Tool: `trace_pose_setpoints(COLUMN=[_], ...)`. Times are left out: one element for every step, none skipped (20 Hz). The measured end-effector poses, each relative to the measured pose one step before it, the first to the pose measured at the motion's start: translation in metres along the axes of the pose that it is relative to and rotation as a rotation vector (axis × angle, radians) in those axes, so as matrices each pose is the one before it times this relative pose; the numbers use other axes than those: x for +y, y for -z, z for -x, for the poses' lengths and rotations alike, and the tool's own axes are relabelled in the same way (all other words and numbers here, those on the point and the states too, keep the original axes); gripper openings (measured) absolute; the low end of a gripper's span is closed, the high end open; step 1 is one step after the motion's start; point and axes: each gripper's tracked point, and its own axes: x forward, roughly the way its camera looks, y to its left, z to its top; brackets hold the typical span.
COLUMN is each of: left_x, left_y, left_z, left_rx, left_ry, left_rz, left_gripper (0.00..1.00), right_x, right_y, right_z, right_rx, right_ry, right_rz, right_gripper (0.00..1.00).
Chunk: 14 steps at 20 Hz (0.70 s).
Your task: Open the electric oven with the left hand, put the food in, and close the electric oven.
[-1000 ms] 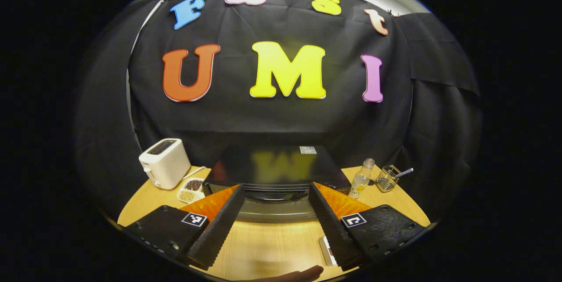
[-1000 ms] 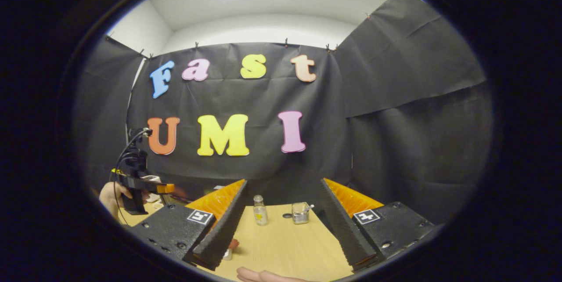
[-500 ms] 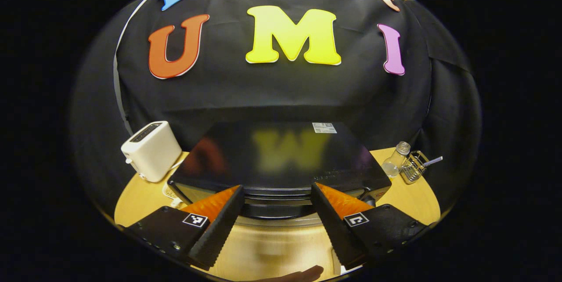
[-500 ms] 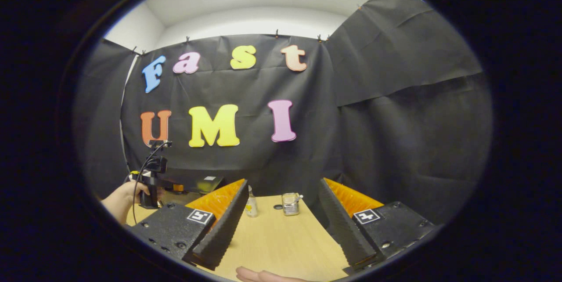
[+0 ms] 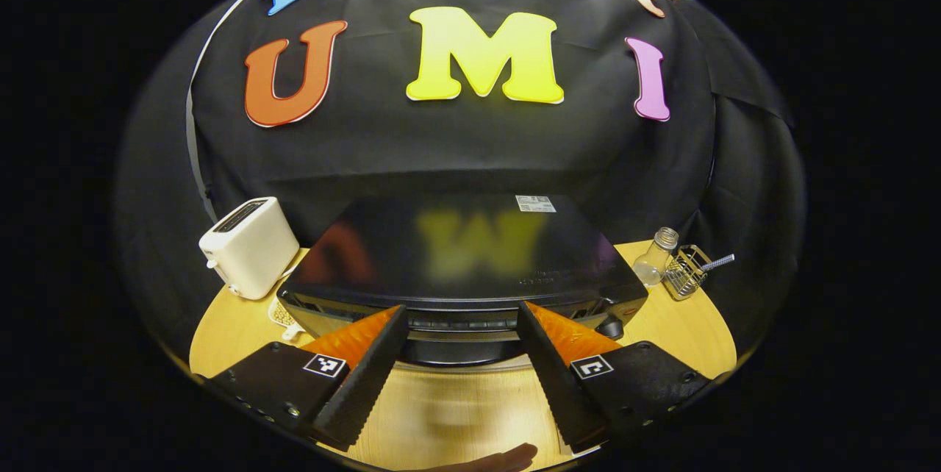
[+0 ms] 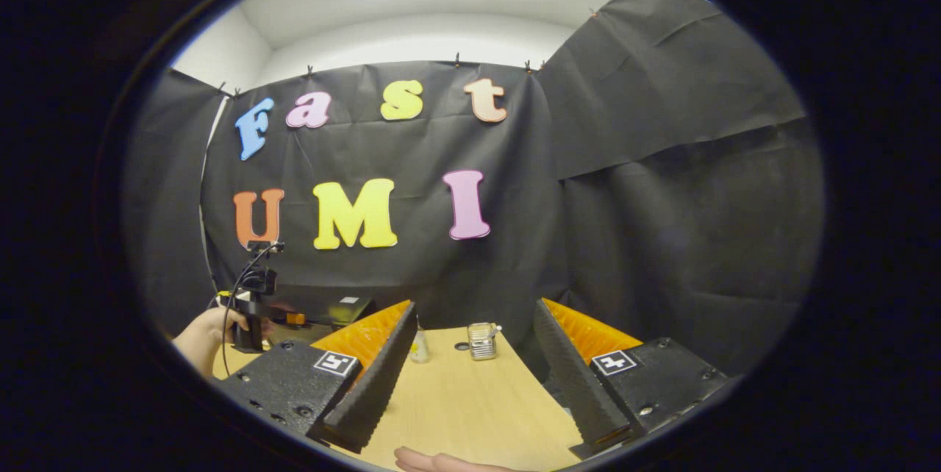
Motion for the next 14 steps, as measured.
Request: trace_pose_setpoints(left_x=[-0.00082, -0.00067, -0.00028, 0.00176, -0.0026, -0.00135, -0.00014, 0.00004, 0.00094, -0.00058, -0.00185, -0.00062, -0.00123, -0.0002], left_y=[0.00339, 0.00553, 0.00473, 0.00085, 0.00558, 0.00444, 0.00529, 0.00491, 0.00349, 0.00642, 0.00685, 0.00734, 0.00712, 0.00809], left_z=[0.00451, 0.00601, 0.00192, 0.00368, 0.00516, 0.00479, 0.00338, 0.00418, 0.00352, 0.00448, 0.00463, 0.00495, 0.00409, 0.00326], left_rx=[-0.00371, 0.00105, -0.00085, -0.01904, 0.00339, 0.00333, 0.00195, 0.00005, -0.00749, 0.00187, -0.0003, 0.00225, 0.00323, 0.01046], left_ry=[0.0044, 0.00048, -0.00078, -0.00674, -0.00239, 0.00011, 0.00184, 0.00193, 0.0015, 0.00104, 0.00165, -0.00025, 0.00009, 0.00145], left_rz=[-0.00142, -0.0172, -0.03191, -0.02263, 0.00402, 0.01604, 0.00727, -0.00627, -0.00425, 0.00533, 0.00431, 0.00008, -0.00182, -0.00278], left_gripper=[0.95, 0.95, 0.95, 0.95, 0.95, 0.94, 0.95, 0.94, 0.94, 0.94, 0.94, 0.94, 0.94, 0.95], right_x=[0.0008, 0.00027, -0.0005, -0.00106, -0.00018, 0.00019, 0.00096, 0.00196, 0.00111, -0.0003, -0.00073, -0.00046, -0.00072, -0.00035], right_y=[0.00123, -0.00021, -0.00077, -0.00007, -0.00156, 0.00113, -0.00046, 0.00044, -0.00063, -0.00067, -0.00106, 0.00039, -0.00016, 0.0005], right_z=[0.00177, 0.00143, 0.00196, 0.00043, 0.00233, 0.00124, 0.00206, 0.0025, 0.00366, 0.00241, 0.00248, 0.00236, 0.001, 0.00175], right_rx=[0.00424, 0.00131, -0.00115, -0.00281, -0.00261, 0.00017, 0.00071, 0.00063, -0.00122, -0.00211, -0.00287, -0.00103, 0.00021, 0.00087], right_ry=[-0.0034, -0.00108, 0.0016, 0.00268, 0.00242, 0.00101, -0.00281, -0.0057, -0.00631, -0.0038, -0.00043, 0.00046, 0.00064, 0.00091], right_rz=[-0.00121, -0.00198, -0.00196, -0.00282, -0.0016, 0.00147, 0.00253, 0.00198, 0.00141, 0.00254, 0.00244, 0.00295, 0.00278, 0.00345], right_gripper=[1.0, 1.0, 1.0, 1.0, 0.97, 1.0, 0.97, 0.97, 0.97, 0.97, 1.0, 1.0, 1.0, 0.97])
